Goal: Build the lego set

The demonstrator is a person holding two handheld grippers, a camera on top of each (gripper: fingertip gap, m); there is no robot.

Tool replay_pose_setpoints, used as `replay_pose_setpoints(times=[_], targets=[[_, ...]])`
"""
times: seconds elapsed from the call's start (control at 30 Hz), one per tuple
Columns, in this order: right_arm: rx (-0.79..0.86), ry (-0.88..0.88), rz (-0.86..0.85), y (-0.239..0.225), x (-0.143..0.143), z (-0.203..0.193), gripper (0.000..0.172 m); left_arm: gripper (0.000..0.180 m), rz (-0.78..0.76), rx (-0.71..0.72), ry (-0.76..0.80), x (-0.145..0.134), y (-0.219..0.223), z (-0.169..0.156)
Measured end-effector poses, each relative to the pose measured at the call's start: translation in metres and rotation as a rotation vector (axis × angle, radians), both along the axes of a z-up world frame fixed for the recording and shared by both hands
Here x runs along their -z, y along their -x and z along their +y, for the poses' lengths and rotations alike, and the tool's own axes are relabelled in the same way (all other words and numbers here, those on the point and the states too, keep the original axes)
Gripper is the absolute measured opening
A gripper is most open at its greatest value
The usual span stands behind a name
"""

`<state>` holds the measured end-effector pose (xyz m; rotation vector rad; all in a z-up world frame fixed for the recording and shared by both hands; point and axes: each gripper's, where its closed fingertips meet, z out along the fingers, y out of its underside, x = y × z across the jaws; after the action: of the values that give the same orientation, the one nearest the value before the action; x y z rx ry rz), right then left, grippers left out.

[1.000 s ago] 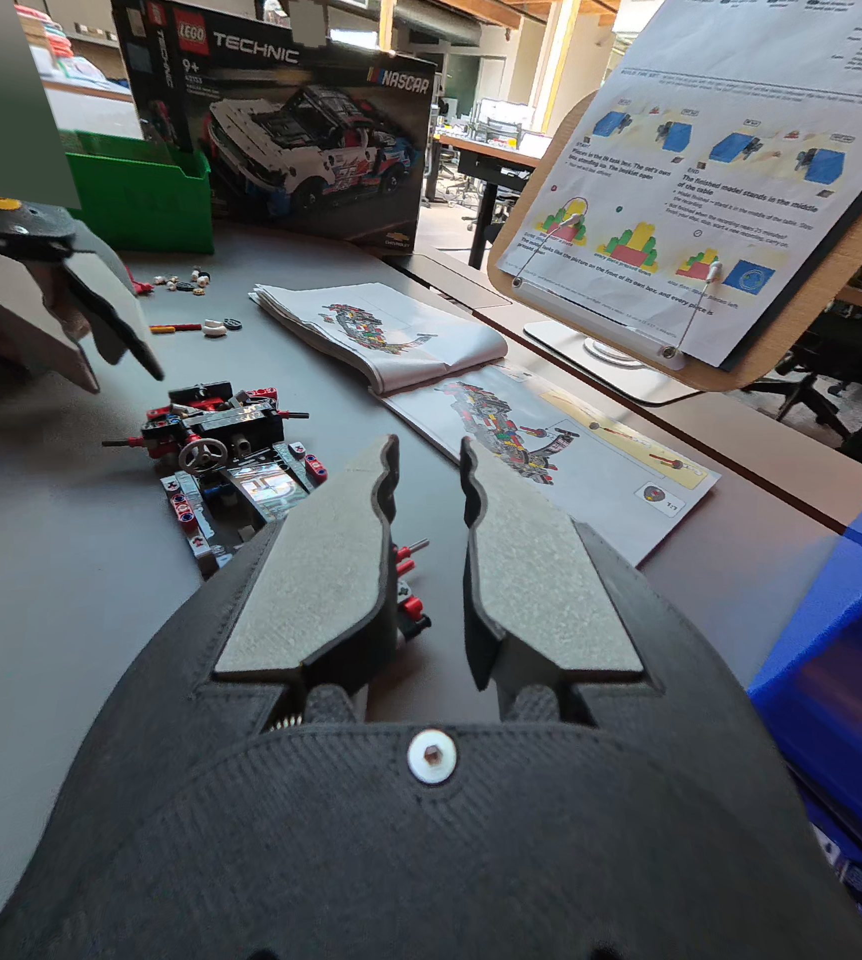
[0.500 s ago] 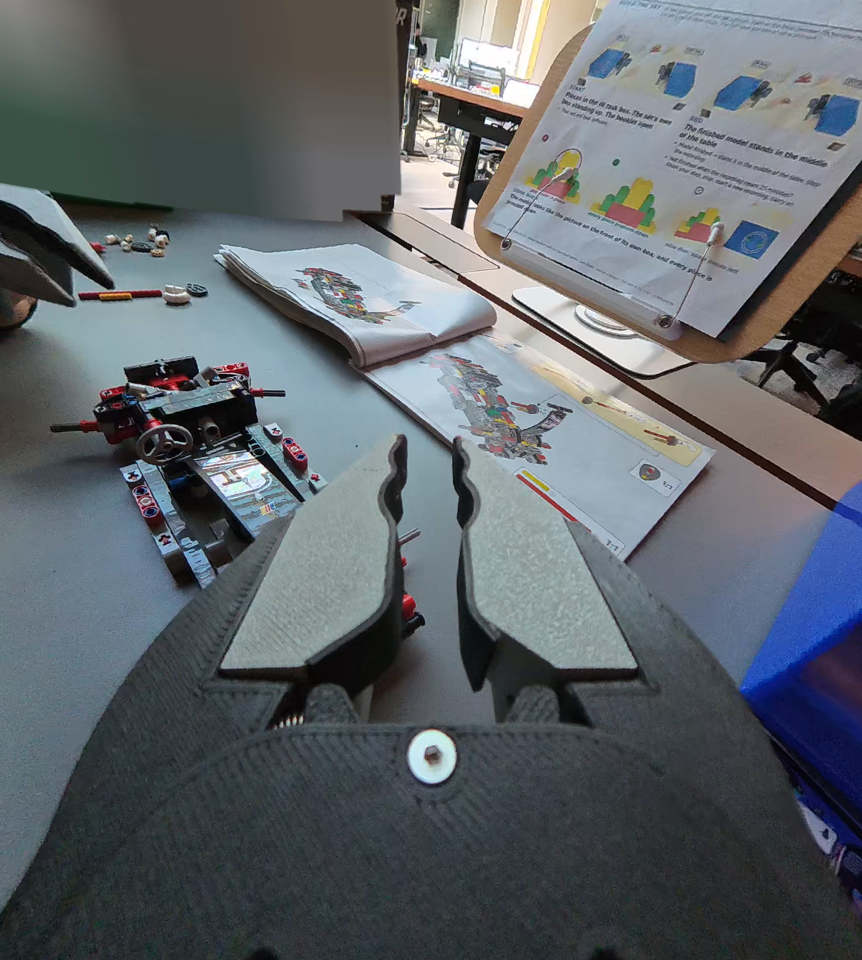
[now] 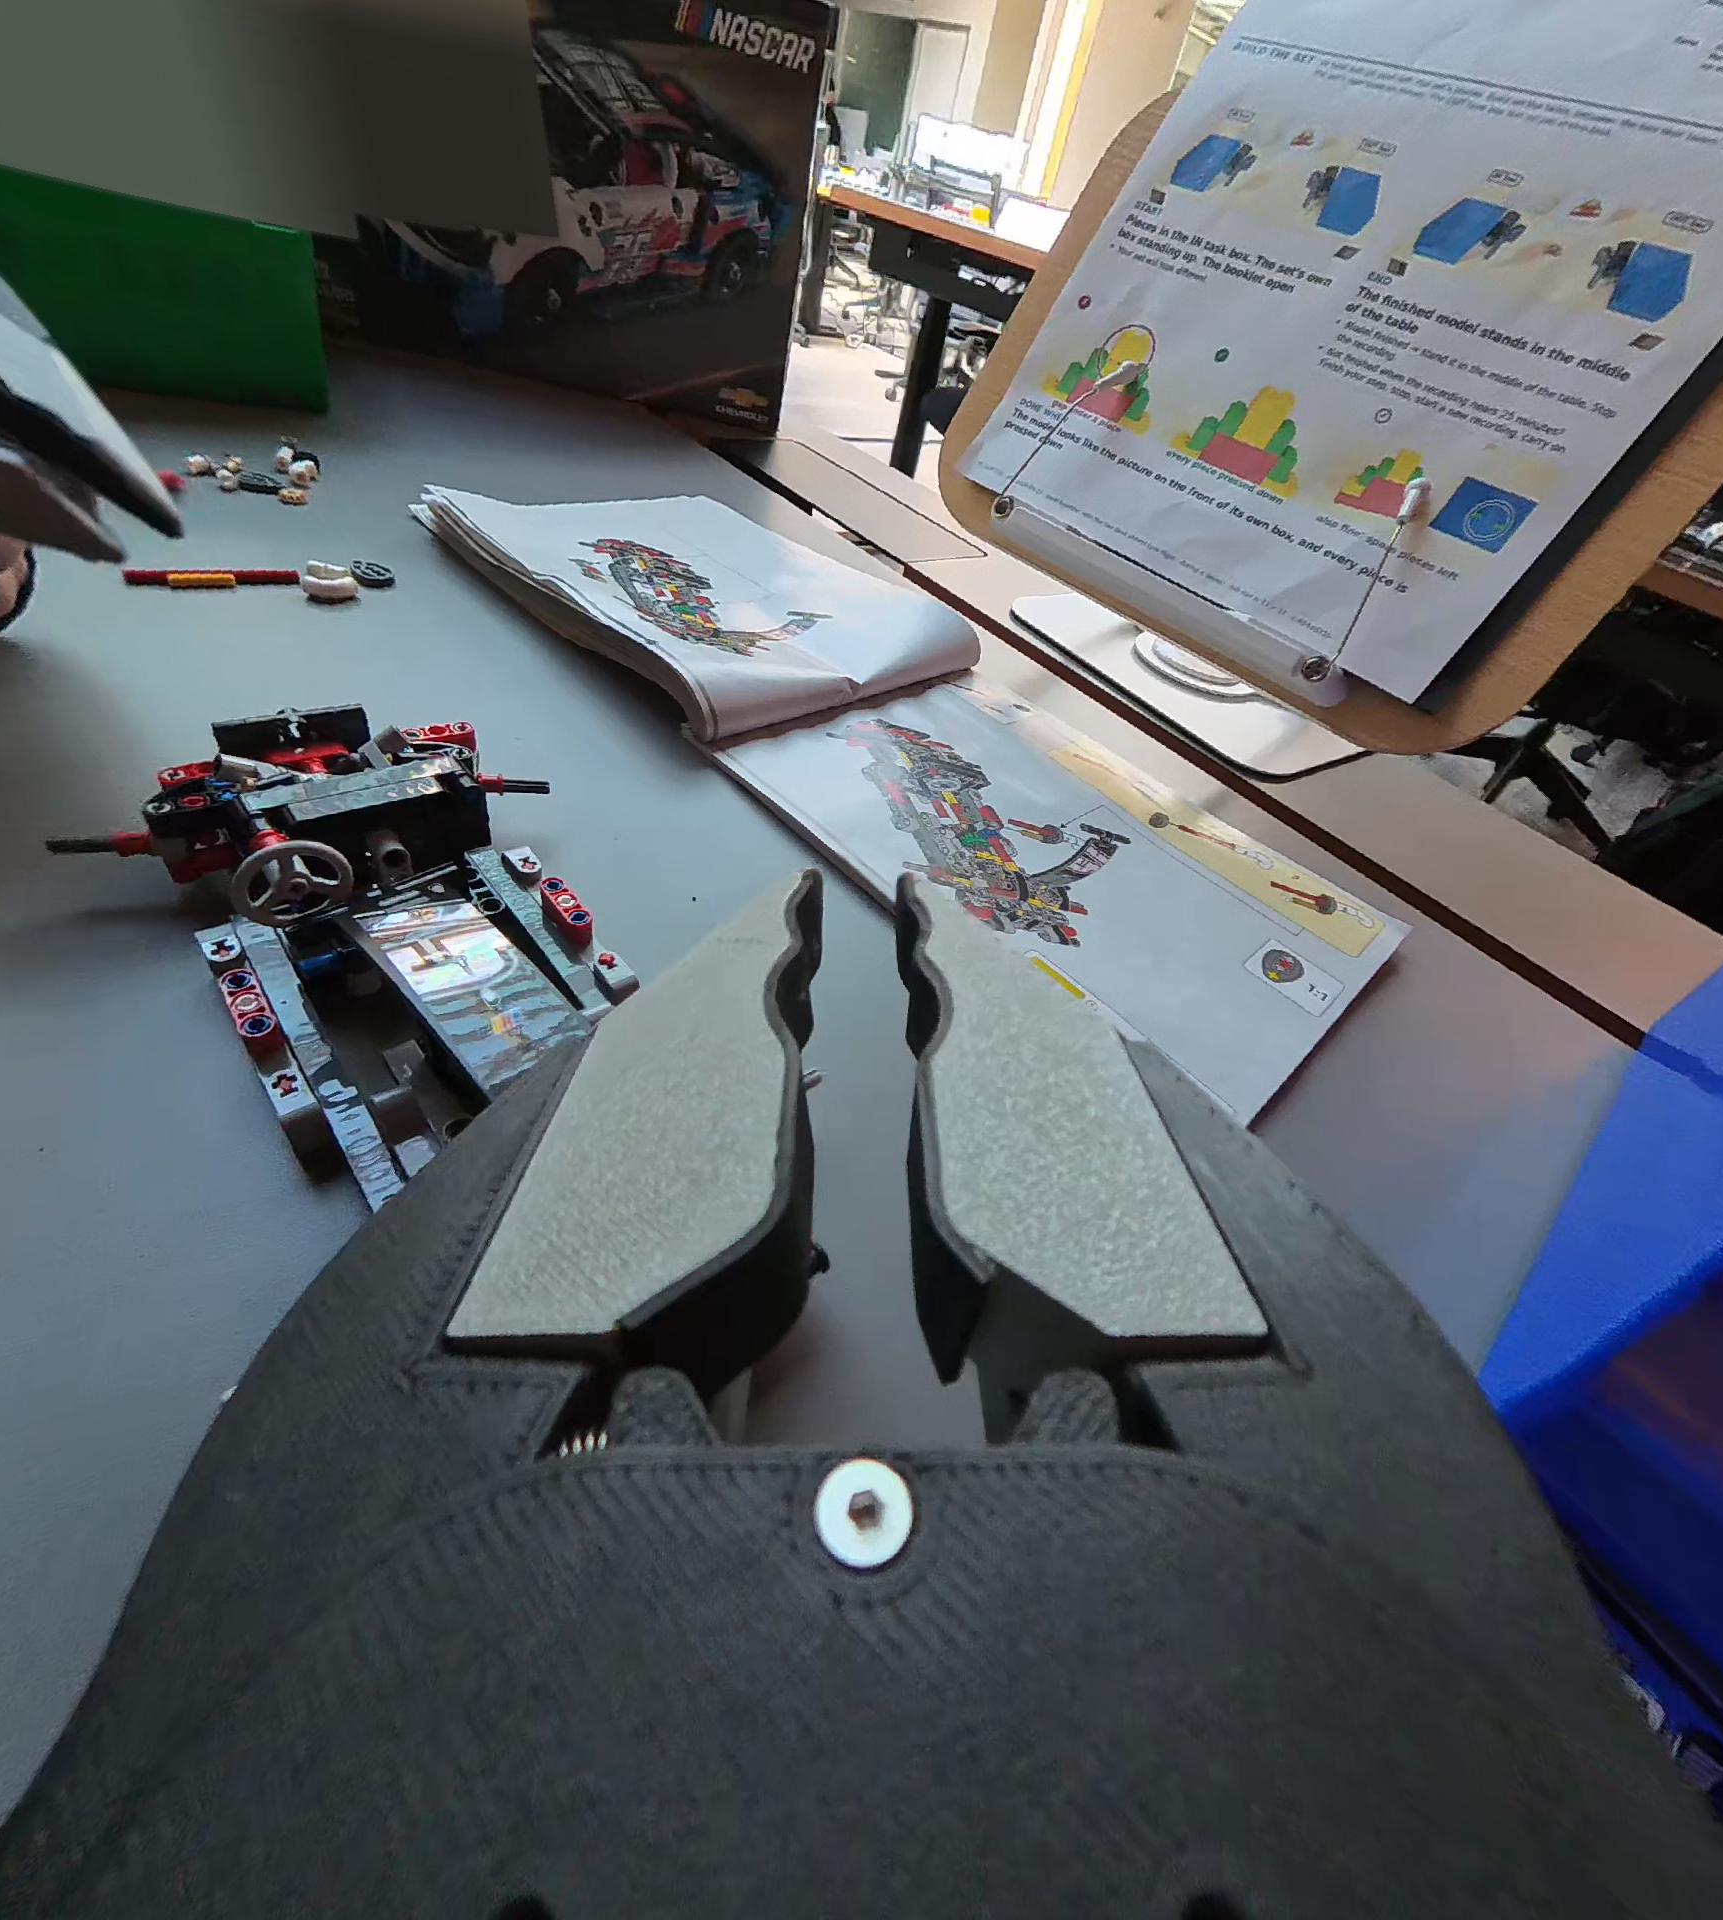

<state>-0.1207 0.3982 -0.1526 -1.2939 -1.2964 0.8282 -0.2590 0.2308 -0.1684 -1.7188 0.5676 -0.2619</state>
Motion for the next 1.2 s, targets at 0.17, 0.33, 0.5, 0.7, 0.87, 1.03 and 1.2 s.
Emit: replay_pose_setpoints(times=[0.17,0.33,0.5,0.7,0.87,1.03,1.2], targets=[[0.043,0.068,0.074,-0.008,-0.006,0.011,0.013,0.007,0.022,-0.04,0.035,0.006,-0.027,-0.018],[0.097,0.09,0.133,-0.02,-0.015,0.016,0.014,0.0,0.093,-0.331,0.113,0.006,0.048,-0.03],[0.108,0.086,0.142,-0.02,-0.017,0.017,0.014,0.023,-0.04,-0.422,0.409,0.029,0.125,-0.04],[0.093,0.104,0.102,-0.015,-0.007,0.017,0.014,0.023,0.035,-0.386,0.541,0.063,0.136,-0.024],[0.078,0.11,0.11,-0.015,-0.009,0.015,0.011,0.023,0.036,-0.398,0.577,0.067,0.145,-0.012],[0.066,0.101,0.105,-0.014,-0.009,0.013,0.011,0.008,0.08,-0.398,0.632,0.077,0.15,-0.01],[0.057,0.097,0.107,-0.013,-0.01,0.012,0.01,0.006,0.081,-0.373,0.626,0.077,0.145,-0.01]])
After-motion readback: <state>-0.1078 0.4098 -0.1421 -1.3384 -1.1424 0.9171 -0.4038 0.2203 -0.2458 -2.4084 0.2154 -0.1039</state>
